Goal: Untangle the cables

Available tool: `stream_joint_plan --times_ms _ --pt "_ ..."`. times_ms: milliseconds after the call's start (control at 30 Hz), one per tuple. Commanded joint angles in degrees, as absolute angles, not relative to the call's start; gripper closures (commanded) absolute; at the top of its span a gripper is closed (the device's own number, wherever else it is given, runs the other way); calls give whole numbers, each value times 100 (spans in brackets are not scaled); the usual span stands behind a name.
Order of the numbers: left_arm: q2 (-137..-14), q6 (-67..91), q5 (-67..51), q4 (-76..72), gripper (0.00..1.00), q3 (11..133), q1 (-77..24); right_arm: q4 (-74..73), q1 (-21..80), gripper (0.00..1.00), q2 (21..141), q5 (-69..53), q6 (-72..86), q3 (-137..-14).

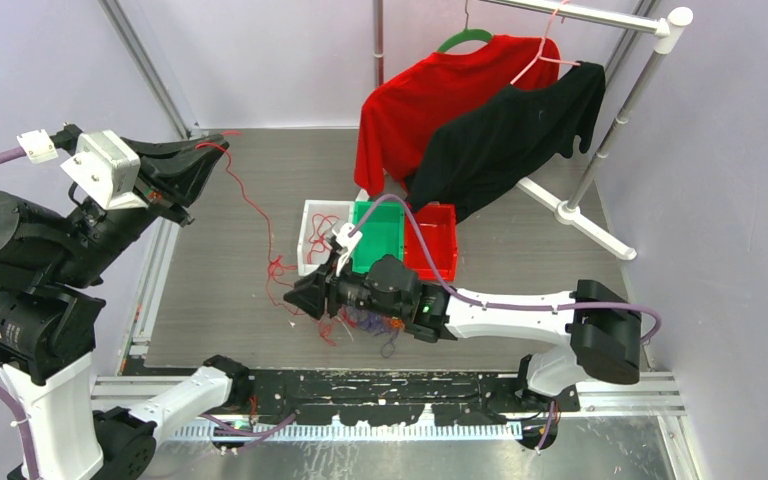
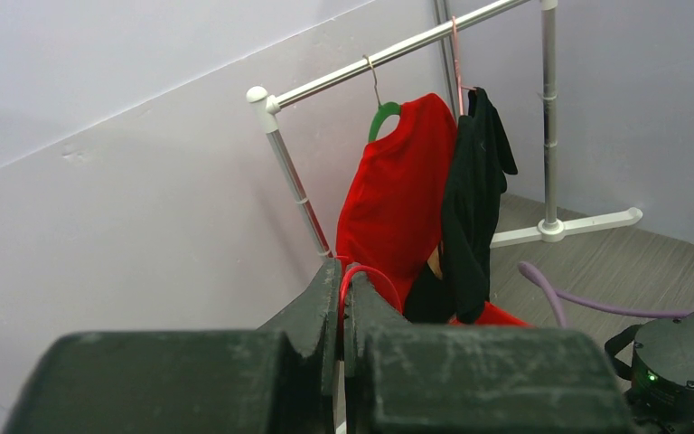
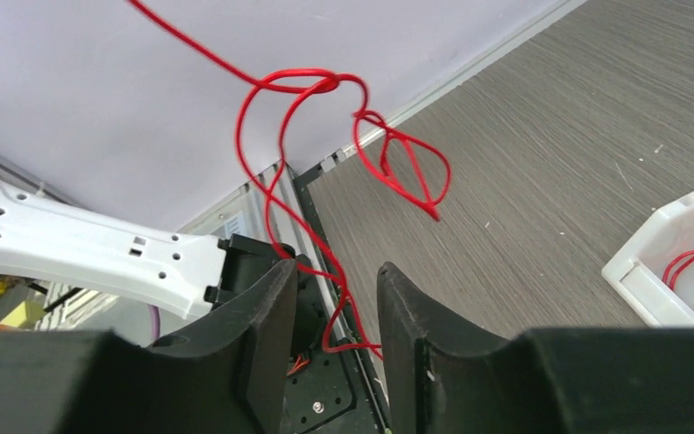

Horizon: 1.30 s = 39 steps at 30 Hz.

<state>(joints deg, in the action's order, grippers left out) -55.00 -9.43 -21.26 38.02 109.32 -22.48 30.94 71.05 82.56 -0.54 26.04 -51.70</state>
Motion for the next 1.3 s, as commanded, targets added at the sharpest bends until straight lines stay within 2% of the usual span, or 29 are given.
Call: stream_joint_plan --times_ms 0,100,267,400,467,700,933,1100,1267 --pt "-5483 -984 -2182 3664 100 11036 -2241 2968 7128 60 8321 353 2507 -5560" --pt "-5467 -976 -2183 3697 100 11048 -2242 2949 7124 64 8360 517 2474 -5526" --pt "-5436 -966 -2191 3697 100 10995 -2241 2950 7144 64 8582 265 2439 -5674" --pt "-5420 -1065 -2131 3694 100 10987 -2242 2788 7163 91 8519 587 2337 -5657" --pt "-5393 -1218 -2010 3695 100 10954 -2242 2768 7163 98 8261 983 2269 -5425" --pt "-5436 -2000 -641 3574 100 10971 -2237 2824 7053 99 6744 2264 2250 -3890" --pt "-5450 -2970 553 2622 100 10865 -2241 2070 6915 99 5051 3091 2566 -2560" --pt "-5494 -3134 872 2086 100 10876 -2244 1573 6898 99 4259 3385 2793 -2084" --pt "-5512 -3276 1188 1459 100 10738 -2242 1307 6899 99 4151 3380 2830 -2062"
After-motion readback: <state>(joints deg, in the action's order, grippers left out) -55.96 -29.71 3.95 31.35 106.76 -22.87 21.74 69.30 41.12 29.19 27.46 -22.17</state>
